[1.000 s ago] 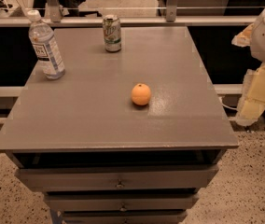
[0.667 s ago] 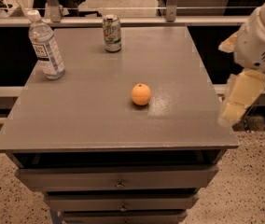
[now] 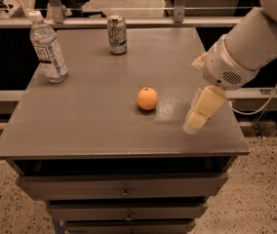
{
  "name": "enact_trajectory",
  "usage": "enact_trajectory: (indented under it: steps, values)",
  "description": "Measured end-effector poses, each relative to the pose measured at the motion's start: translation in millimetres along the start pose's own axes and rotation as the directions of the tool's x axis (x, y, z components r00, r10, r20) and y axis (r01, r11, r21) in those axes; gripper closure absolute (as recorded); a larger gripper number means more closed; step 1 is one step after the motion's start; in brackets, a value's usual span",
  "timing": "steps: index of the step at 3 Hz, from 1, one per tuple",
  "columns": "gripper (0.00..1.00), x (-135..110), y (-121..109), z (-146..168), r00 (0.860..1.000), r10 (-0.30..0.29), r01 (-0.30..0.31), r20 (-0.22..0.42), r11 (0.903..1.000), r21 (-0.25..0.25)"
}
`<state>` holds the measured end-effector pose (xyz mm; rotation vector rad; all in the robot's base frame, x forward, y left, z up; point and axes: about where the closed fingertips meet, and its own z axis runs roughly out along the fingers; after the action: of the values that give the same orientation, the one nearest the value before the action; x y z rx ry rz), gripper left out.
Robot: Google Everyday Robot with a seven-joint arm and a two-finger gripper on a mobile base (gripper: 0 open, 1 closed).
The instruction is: Pick orange
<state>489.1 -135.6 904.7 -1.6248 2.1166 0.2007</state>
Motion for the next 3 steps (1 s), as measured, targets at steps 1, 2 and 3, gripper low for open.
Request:
enact_trajectory:
  steps: [1, 2, 3]
  values:
    - [0.0, -21, 1, 30, 0.996, 0.002, 0.0, 0.09, 0.9997, -0.025]
    - [0.0, -37, -1, 55, 0.985, 0.006, 0.001, 0.171, 0.9991, -0.042]
    - [0.0, -52, -6, 76, 0.971, 0.01, 0.003, 0.238, 0.9985, -0.054]
